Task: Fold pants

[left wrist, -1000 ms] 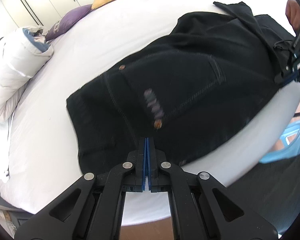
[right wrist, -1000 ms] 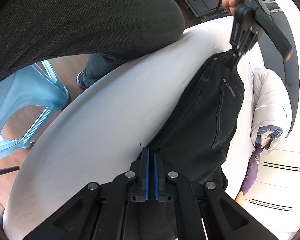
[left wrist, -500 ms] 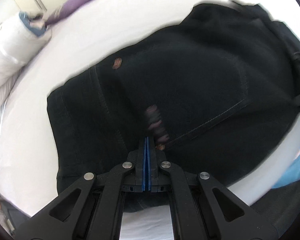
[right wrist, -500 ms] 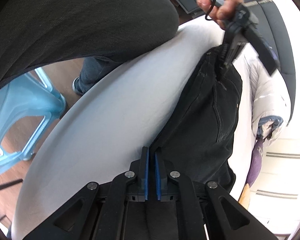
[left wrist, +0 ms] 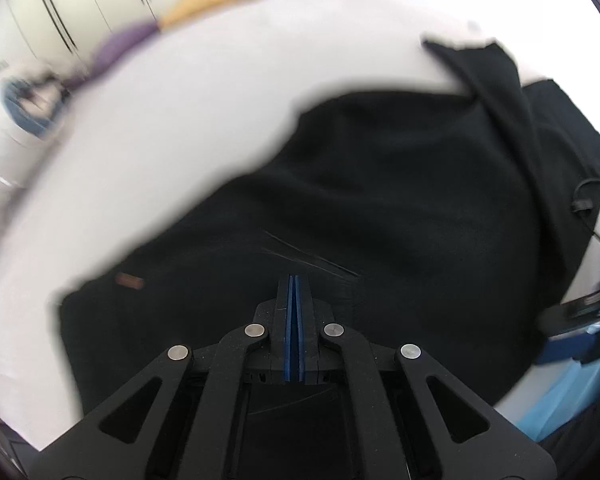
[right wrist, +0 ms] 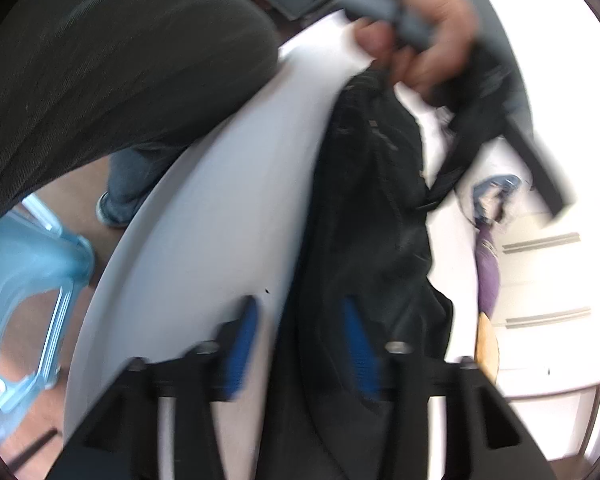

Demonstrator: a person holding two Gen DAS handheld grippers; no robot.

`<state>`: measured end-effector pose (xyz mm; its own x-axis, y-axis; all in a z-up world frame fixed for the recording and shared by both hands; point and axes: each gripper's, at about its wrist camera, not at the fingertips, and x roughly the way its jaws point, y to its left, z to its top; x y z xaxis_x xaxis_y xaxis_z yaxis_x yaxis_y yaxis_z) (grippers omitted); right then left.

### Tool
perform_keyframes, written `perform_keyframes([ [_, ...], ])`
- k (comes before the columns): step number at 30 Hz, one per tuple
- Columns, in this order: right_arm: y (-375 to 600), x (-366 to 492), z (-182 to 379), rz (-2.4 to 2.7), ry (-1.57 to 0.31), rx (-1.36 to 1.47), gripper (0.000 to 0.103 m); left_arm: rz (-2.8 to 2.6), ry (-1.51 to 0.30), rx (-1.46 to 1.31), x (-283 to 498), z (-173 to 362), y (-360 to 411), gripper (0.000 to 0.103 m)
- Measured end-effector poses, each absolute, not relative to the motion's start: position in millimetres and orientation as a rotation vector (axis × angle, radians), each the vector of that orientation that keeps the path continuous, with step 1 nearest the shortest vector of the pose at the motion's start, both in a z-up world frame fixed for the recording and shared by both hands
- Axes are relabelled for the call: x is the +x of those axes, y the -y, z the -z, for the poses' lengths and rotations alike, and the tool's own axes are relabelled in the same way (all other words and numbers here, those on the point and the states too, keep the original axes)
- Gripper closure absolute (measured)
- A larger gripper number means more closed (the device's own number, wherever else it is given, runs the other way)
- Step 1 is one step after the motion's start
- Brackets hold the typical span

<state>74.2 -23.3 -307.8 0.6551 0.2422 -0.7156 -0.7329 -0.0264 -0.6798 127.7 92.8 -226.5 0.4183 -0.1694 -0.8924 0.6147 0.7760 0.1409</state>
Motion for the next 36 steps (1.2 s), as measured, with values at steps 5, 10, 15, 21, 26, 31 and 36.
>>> perform_keyframes([
  [5,51.2,64.7,294.6,-0.789,-0.507,-1.287,0.034,0.462,-0.988,0.538,116.7,245.0,-83.8,0.103],
  [10,95.0,81.7,261.9,-0.686,-0.675,-0.903,0.034,0.500,-0.950,0.475,116.3,197.2,-60.2,0.102],
  [15,161.1,144.8,225.9,-0.459,-0.806,-0.479,0.034,0.532,-1.018,0.479,130.7,217.8,-18.5,0.102],
  [21,275.3,248.3,186.0,-0.237,-0.937,0.032,0.025,0.488,-1.099,0.294,136.4,250.8,-31.4,0.102],
  [26,344.5,334.7,198.4,-0.015,-1.106,0.290,0.023,0.504,-1.120,0.213,143.1,253.3,-46.0,0.103],
  [31,341.2,401.7,230.4,0.092,-1.254,0.198,0.023,0.514,-1.109,0.168,139.5,255.6,-74.2,0.103],
  [36,337.0,433.3,260.0,0.198,-1.328,0.163,0.023,0.508,-1.103,0.176,141.8,256.0,-72.8,0.103],
])
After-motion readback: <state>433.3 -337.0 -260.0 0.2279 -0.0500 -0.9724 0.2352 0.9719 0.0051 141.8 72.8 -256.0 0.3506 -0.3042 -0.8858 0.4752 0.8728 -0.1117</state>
